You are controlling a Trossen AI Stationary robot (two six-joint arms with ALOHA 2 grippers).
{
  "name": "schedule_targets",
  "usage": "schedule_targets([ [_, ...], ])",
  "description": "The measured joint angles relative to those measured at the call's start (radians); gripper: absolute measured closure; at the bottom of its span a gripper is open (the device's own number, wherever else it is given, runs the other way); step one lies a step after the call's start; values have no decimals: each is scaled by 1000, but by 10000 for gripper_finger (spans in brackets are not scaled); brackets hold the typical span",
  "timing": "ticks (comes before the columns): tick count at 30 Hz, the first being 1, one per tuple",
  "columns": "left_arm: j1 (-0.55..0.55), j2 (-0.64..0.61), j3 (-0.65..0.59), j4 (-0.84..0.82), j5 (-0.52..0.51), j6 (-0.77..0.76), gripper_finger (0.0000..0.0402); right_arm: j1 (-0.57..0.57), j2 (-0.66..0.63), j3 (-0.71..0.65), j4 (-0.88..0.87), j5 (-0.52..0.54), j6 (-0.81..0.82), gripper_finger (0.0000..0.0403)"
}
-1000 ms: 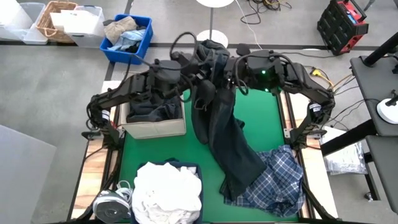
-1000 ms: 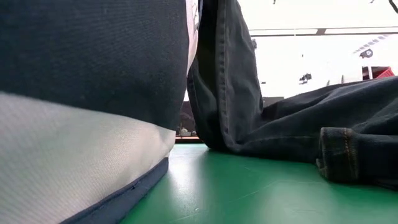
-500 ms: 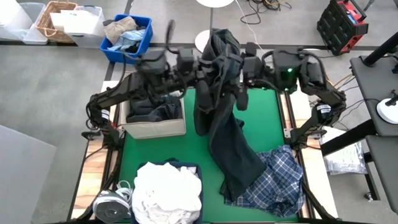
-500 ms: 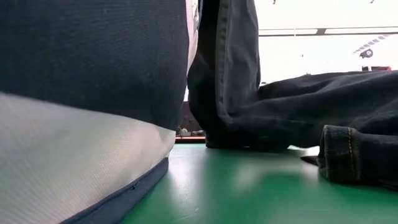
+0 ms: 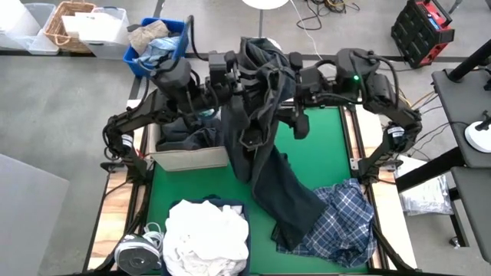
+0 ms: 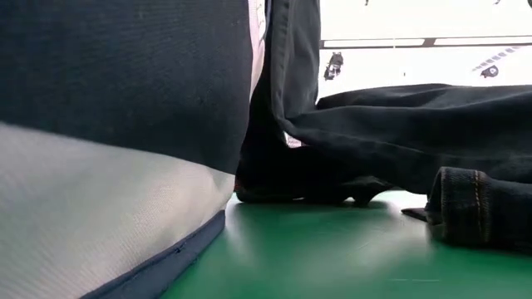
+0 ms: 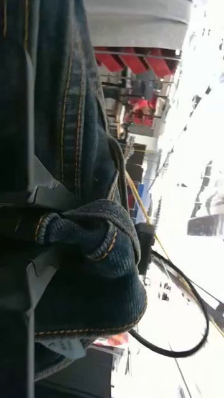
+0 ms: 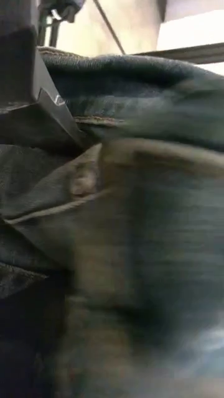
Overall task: Sort clothes
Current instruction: Put the dark long pants into the white laundry organizer
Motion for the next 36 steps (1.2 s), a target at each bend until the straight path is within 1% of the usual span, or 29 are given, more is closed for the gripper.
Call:
schedule_targets([
  [2, 0, 10, 2, -14, 2, -17, 377, 5, 10, -1, 20, -4, -34, 91],
  [4, 2, 19, 4, -24, 38, -39, 377, 7, 19, -2, 64, 8, -38, 102],
  [6, 2, 27, 7, -33, 72, -53, 377, 6, 24, -2, 108, 6, -45, 123],
  [9, 1, 38, 8, -28, 117, -80, 377, -2, 26, -2, 119, 1, -54, 168],
  [12, 0, 39, 8, -36, 129, -115, 377, -4, 20, -2, 125, -7, -124, 237],
  [15, -1, 35, 8, -39, 148, -129, 377, -3, 16, -2, 122, -14, -172, 336],
  [16, -1, 34, 8, -39, 152, -132, 377, -3, 15, -3, 122, -17, -184, 362],
  [17, -1, 31, 8, -39, 153, -133, 377, -3, 15, -3, 127, -17, -187, 369],
  [22, 0, 16, 4, -43, 151, -132, 377, -3, 2, -4, 143, -13, -185, 370],
  [30, 0, -31, 0, -43, 148, -104, 376, -2, -54, -8, 140, -7, -190, 373],
  [36, 2, -69, -1, -66, 137, -35, 376, -1, -105, -2, 205, -7, -189, 380],
])
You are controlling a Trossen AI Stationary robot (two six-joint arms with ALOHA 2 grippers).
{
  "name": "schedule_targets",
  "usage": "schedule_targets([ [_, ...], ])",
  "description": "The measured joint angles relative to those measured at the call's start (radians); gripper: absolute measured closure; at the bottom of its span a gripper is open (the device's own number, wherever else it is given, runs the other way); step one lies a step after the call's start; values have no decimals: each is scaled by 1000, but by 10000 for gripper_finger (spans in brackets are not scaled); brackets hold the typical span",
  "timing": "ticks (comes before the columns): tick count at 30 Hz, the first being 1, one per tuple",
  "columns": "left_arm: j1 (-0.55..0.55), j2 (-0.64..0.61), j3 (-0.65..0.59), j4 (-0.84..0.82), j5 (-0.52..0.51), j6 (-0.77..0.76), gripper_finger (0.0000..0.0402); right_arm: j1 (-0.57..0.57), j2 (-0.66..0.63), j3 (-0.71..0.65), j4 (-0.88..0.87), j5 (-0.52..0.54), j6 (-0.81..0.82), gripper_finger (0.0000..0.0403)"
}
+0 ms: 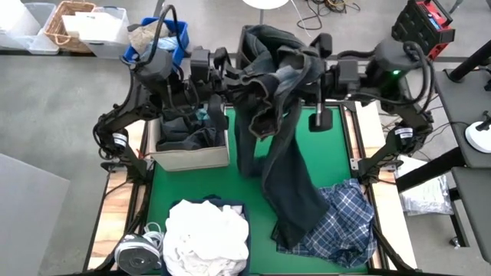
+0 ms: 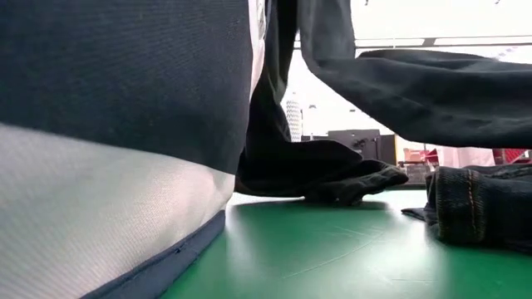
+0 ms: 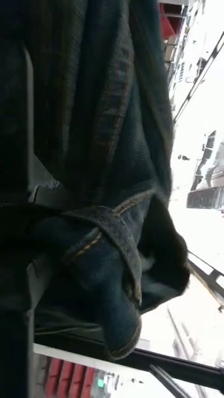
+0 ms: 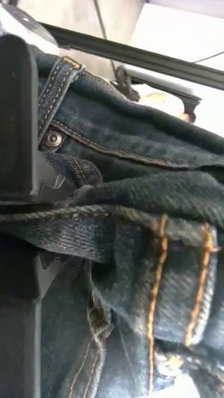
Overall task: Sort clothes
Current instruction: Put the dark long pants into the white laundry organizer
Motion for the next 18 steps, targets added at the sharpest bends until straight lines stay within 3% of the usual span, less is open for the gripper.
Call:
schedule_targets([
  [6, 1, -7, -1, 0, 0, 25, 376, -1, -12, 3, 26, 3, -8, 381],
  [10, 2, -16, -1, -32, -6, 26, 376, -1, -29, 7, 131, 12, -20, 386],
  [18, 2, -68, 0, -313, -294, 59, 376, -2, -85, 12, 270, 6, -5, 386],
])
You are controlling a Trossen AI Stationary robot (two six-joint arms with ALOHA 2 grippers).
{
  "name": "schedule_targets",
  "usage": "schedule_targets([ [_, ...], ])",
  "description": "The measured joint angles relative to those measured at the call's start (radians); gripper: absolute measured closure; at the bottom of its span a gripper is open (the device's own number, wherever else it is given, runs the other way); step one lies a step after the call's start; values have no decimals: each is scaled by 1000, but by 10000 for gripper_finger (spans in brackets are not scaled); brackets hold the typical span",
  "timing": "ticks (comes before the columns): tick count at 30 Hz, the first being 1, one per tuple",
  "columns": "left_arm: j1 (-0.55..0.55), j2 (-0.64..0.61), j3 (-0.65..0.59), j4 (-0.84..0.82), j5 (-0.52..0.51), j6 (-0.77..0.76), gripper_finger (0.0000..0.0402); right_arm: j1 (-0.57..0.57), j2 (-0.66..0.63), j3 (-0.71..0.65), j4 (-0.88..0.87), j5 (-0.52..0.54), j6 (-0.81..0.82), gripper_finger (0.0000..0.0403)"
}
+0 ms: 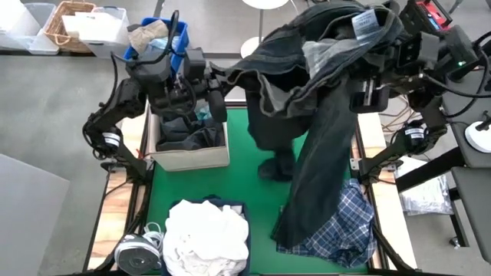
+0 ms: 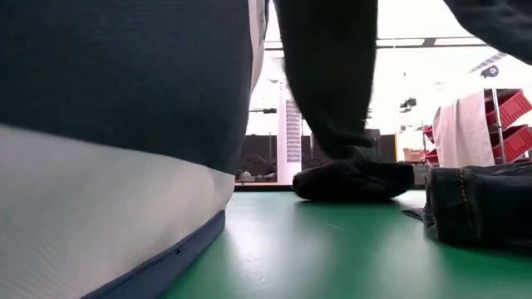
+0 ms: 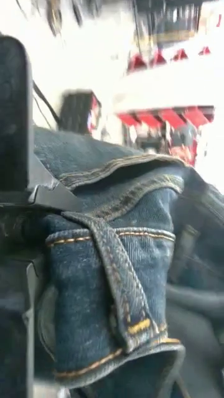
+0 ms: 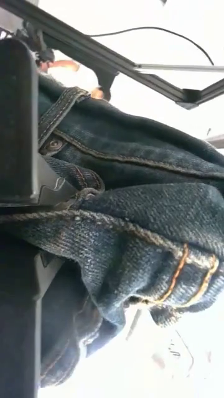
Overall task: Sort clothes
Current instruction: Put the dark long pants into the white laundry organizer
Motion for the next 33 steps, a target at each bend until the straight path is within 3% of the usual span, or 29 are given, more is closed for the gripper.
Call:
schedule_targets([
  [8, -2, -21, 2, -158, -62, 113, 376, 0, -16, -3, 145, 13, 2, 386],
  [14, -2, -24, 3, -244, -91, 116, 376, 0, 11, -4, 246, 135, -79, 386],
  [21, 1, 38, 2, -128, -217, 96, 375, 2, 97, -3, 421, 211, -118, 386],
  [23, 2, 69, 1, -127, -161, 103, 375, 8, 130, -3, 476, 233, -170, 386],
  [27, 7, 131, 0, -98, 82, 92, 374, 14, 176, -5, 561, 317, -291, 386],
  [29, 9, 163, 1, -77, 144, 90, 374, 13, 185, -5, 568, 328, -310, 386],
  [33, 15, 216, 1, -35, 250, 69, 374, 13, 210, -4, 576, 454, -395, 386],
])
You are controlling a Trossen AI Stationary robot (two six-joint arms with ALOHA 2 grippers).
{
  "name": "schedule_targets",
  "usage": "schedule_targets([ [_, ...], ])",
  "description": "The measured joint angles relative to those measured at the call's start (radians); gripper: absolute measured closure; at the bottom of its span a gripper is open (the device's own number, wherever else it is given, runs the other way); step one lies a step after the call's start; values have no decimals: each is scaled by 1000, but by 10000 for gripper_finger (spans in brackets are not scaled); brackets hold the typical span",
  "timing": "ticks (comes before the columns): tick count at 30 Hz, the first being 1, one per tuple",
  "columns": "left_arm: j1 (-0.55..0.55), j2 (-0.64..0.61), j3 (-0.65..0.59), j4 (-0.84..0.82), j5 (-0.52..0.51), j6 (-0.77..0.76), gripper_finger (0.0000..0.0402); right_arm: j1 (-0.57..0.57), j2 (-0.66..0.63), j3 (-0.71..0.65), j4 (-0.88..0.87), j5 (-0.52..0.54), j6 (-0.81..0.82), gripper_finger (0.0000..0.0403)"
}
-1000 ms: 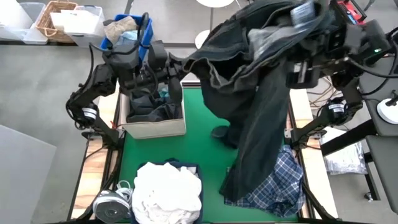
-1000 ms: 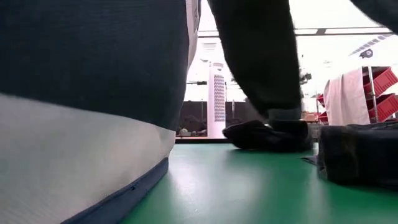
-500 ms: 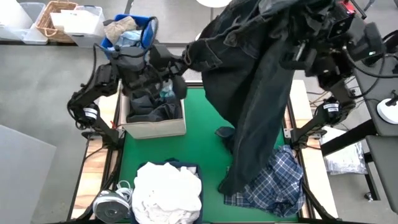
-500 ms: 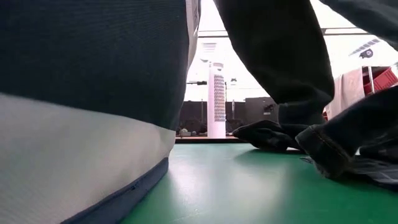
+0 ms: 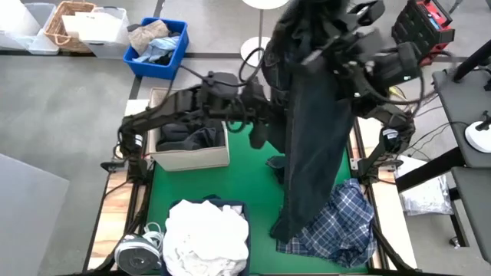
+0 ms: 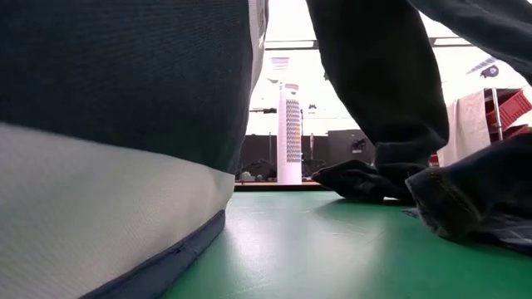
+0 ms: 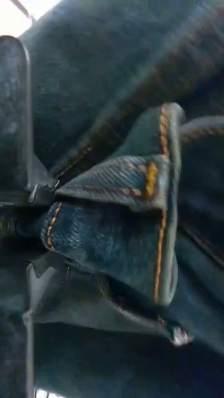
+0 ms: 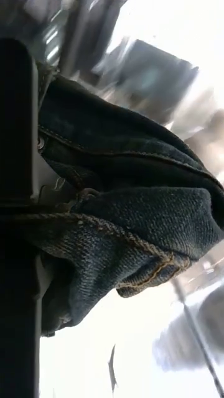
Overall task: Sort clothes
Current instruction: Put the dark long pants into the white laundry organizer
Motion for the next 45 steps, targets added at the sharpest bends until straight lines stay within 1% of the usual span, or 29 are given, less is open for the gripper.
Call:
schedule_targets([
  [4, 0, 28, -1, 71, 114, -50, 374, -2, 15, 0, -26, 142, -143, 386],
  [9, 0, 20, 0, 107, 149, -83, 374, -2, 4, 0, -129, 235, -219, 386],
  [11, 0, 7, 0, 107, 200, -106, 374, -2, 4, 0, -154, 281, -239, 386],
  [12, 0, -1, 0, 109, 228, -120, 374, -2, 4, 0, -164, 301, -248, 386],
  [14, -2, -14, 1, 116, 244, -146, 374, -2, 3, 0, -169, 328, -263, 386],
  [17, -1, -18, 2, 122, 274, -182, 374, -2, 2, 0, -175, 331, -275, 386],
  [20, -1, -11, 2, 145, 277, -235, 374, -2, 1, 0, -186, 340, -263, 386],
  [22, -5, -1, 2, 189, 269, -264, 374, -3, 5, 0, -187, 373, -265, 386],
  [25, -14, 3, 1, 240, 212, -278, 374, -13, 10, 0, -192, 421, -276, 386],
  [29, -15, 2, 1, 236, 107, -304, 374, -15, 13, 0, -197, 424, -276, 386],
  [31, -15, 3, 1, 236, 86, -323, 374, -14, 13, 0, -196, 420, -276, 386],
  [36, -25, 11, 1, 250, 106, -288, 374, -14, 12, 0, -199, 436, -275, 377],
  [41, -33, 12, 1, 255, 181, -258, 374, -13, 13, 0, -202, 435, -278, 380],
  [45, -33, 13, 1, 249, 179, -260, 374, -13, 13, 0, -201, 435, -279, 380],
])
